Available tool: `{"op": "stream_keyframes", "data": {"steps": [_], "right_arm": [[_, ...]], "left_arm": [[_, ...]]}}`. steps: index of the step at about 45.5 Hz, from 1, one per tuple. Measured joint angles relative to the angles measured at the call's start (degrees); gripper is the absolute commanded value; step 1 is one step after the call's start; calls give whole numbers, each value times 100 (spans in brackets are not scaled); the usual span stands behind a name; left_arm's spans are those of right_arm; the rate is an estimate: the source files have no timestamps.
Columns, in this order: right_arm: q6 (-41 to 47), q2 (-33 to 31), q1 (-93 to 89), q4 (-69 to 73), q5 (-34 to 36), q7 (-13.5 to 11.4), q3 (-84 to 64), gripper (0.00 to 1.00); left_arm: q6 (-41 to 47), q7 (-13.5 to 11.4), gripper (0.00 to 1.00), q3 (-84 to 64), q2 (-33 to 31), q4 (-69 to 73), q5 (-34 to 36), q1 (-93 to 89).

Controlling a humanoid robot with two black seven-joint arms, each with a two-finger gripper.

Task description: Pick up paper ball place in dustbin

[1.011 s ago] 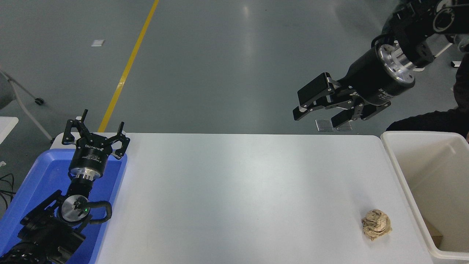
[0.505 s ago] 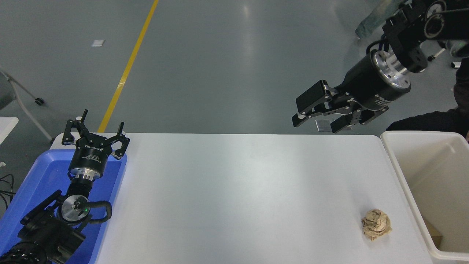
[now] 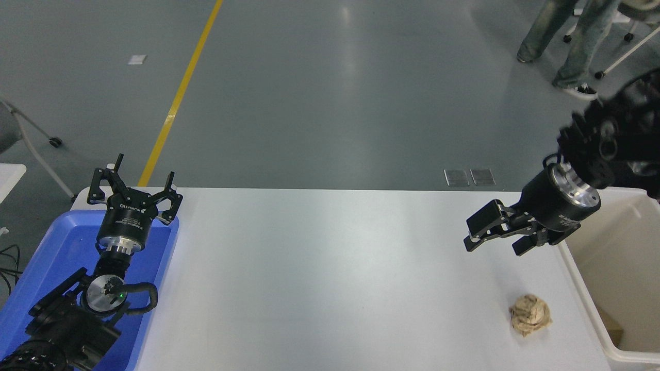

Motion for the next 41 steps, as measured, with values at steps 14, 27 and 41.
{"op": "stream_keyframes", "data": {"steps": [14, 27, 41], "right_arm": [[-670, -427, -2149, -981, -1398, -2, 1302, 100], [-1142, -333, -3346, -1750, -2030, -60, 2069, 89], [-1428, -193, -4043, -2127, -2234, -149, 2635, 36]], "left_arm": [[0, 1, 100, -1, 0, 1, -1, 0], [0, 1, 100, -6, 0, 0, 1, 1], [0, 1, 100, -6, 0, 0, 1, -2]]}}
